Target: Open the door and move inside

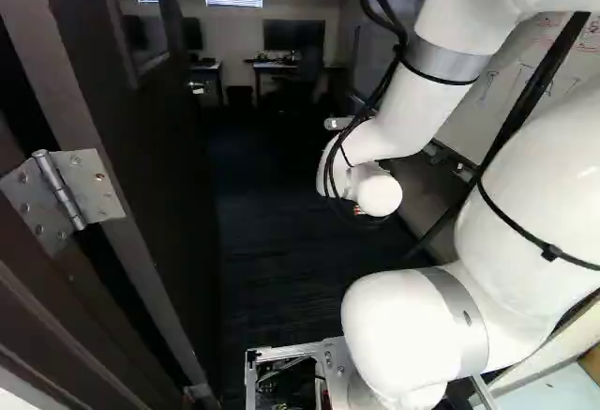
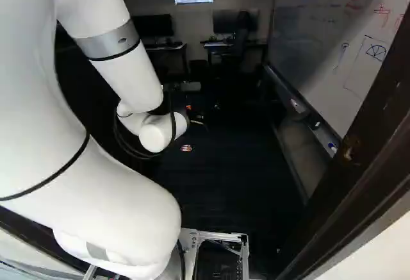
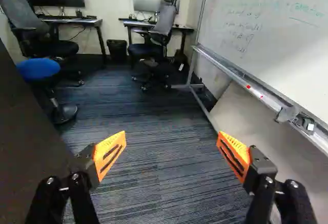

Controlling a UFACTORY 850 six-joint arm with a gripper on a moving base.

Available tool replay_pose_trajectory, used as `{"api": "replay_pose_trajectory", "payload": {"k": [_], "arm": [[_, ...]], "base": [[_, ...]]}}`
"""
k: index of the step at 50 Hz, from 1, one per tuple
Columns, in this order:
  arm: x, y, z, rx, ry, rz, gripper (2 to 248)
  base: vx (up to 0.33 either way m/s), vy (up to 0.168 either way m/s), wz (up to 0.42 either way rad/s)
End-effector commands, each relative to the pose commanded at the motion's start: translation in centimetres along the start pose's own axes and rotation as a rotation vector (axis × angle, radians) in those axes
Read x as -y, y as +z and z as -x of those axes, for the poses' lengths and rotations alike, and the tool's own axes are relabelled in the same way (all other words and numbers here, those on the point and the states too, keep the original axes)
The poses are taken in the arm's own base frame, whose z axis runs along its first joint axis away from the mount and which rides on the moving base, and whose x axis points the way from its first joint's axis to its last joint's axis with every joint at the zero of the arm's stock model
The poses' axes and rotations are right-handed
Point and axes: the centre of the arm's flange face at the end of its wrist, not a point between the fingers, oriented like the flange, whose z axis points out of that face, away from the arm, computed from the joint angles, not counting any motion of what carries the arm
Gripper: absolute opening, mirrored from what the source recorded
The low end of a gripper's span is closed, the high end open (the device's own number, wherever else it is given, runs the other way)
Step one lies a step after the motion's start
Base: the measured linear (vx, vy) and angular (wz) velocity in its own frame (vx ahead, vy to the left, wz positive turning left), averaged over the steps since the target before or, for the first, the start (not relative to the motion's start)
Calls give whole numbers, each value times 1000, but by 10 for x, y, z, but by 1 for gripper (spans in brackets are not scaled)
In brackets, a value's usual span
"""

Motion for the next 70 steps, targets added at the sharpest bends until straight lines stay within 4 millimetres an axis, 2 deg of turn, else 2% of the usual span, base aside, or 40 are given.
{"api": "replay_pose_trajectory", "payload": {"k": [37, 70], "arm": [[0, 0, 0, 0, 0, 0, 247], [0, 0, 0, 0, 0, 0, 247]], "base": [[78, -15, 29], [151, 1, -7]]}}
